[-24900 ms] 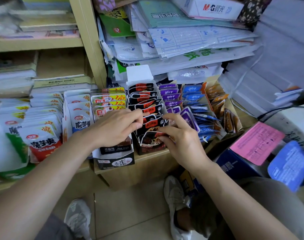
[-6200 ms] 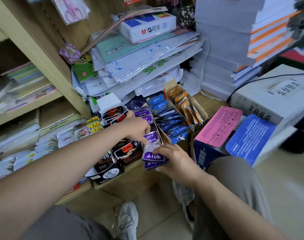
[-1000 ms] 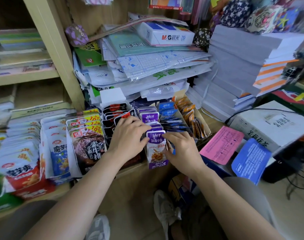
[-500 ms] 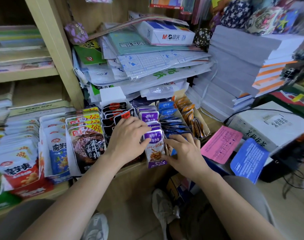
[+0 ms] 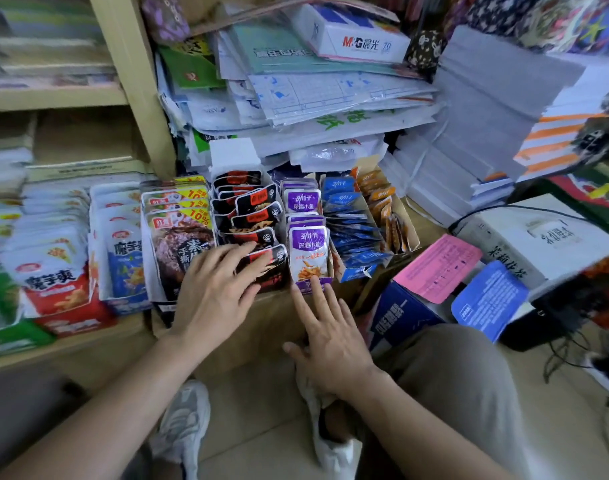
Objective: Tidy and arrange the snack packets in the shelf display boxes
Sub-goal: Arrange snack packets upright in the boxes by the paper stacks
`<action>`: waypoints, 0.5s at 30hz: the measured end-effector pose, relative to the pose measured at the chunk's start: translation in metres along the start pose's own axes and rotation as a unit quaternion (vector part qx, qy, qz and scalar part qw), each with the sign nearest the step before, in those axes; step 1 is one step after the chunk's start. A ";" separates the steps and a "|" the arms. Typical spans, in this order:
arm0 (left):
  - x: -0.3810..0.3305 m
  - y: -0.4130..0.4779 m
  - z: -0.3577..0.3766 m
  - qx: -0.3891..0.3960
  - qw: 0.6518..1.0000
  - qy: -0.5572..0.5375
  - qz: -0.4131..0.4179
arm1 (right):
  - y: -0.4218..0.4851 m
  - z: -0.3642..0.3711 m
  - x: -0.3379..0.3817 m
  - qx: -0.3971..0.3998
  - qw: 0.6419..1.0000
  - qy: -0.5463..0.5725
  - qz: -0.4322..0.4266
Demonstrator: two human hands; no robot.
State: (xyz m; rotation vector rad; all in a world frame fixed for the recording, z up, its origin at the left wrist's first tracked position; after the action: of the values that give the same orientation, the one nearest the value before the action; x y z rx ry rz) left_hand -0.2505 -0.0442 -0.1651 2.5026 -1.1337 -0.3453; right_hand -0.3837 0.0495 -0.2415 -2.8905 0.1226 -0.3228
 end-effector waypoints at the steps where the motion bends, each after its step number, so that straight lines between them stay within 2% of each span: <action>1: 0.001 0.000 0.000 -0.004 1.000 0.003 0.003 | 0.004 0.000 0.000 0.002 1.000 -0.004 0.000; 7: 0.000 0.002 -0.008 -0.041 0.999 -0.016 -0.005 | 0.027 -0.007 -0.008 0.003 1.000 -0.030 -0.004; 12: 0.003 0.002 -0.004 -0.003 0.999 -0.047 -0.016 | 0.011 -0.030 -0.004 -0.021 0.999 -0.039 -0.013; 15: -0.008 0.004 -0.016 -0.010 0.998 -0.065 -0.006 | -0.010 -0.053 -0.011 -0.047 0.998 -0.028 0.003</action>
State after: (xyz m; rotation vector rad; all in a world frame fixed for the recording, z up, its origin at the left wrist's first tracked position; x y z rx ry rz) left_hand -0.2530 -0.0370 -0.1485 2.5016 -1.1589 -0.5278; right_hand -0.4061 0.0493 -0.1910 -2.9893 0.1408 -0.2420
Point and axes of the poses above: each hand's wrist, its own y-axis towards the middle knuckle, its own z-axis out of the palm, x = y × z, the point moved 9 cm from there along y, towards the middle knuckle, and after that the axes turned 8 degrees about x, right-handed, at the moved point
